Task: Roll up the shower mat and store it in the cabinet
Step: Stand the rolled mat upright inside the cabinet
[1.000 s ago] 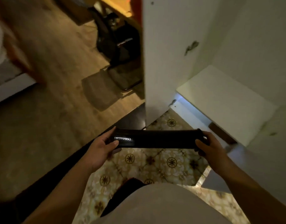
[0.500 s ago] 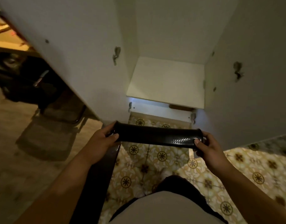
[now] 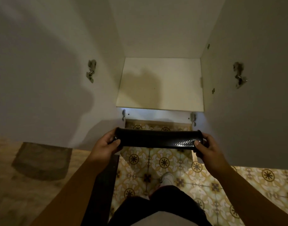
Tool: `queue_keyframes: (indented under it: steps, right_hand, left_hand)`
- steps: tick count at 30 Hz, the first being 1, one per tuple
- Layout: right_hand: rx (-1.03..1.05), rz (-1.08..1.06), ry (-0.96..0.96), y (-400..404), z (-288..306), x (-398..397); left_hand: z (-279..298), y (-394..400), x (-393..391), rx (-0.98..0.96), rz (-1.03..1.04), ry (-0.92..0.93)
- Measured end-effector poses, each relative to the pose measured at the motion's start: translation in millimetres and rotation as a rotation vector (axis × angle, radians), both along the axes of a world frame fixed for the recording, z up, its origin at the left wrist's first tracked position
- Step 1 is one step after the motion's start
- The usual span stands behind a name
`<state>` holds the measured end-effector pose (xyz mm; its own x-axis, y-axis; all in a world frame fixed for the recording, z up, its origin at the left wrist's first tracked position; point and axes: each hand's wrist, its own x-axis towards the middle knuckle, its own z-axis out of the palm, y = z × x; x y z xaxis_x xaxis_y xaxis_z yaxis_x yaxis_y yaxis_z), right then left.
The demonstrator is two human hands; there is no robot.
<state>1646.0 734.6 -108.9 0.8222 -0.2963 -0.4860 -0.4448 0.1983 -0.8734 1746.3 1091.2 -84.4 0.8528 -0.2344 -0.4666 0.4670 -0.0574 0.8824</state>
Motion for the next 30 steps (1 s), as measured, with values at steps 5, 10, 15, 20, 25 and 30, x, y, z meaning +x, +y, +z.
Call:
queue_keyframes:
  steps: [5, 10, 15, 20, 25, 30]
  right_hand:
    - [0.005, 0.017, 0.083, -13.7, -43.1, 47.0]
    - [-0.040, 0.007, 0.178, -18.2, -111.8, 83.5]
    - [-0.052, -0.034, 0.262, -15.9, -210.2, 129.2]
    - [-0.084, -0.032, 0.288, -14.4, -328.4, 181.7]
    - [-0.128, 0.022, 0.230, -19.7, -460.3, 232.9]
    - [-0.244, 0.132, 0.174, -30.4, -566.7, 273.6]
  left_hand:
    - [-43.4, -8.2, 47.0, 0.030, -0.017, 0.067]
    - [-119.6, -14.9, 99.5, 0.024, -0.017, 0.185]
    - [-224.8, -20.1, 157.3, 0.025, -0.067, 0.246]
    - [-354.0, -16.9, 208.4, 0.080, -0.092, 0.277]
    - [-481.0, -16.7, 257.0, 0.087, -0.006, 0.294]
    - [-579.6, -18.6, 295.2, 0.080, -0.058, 0.182]
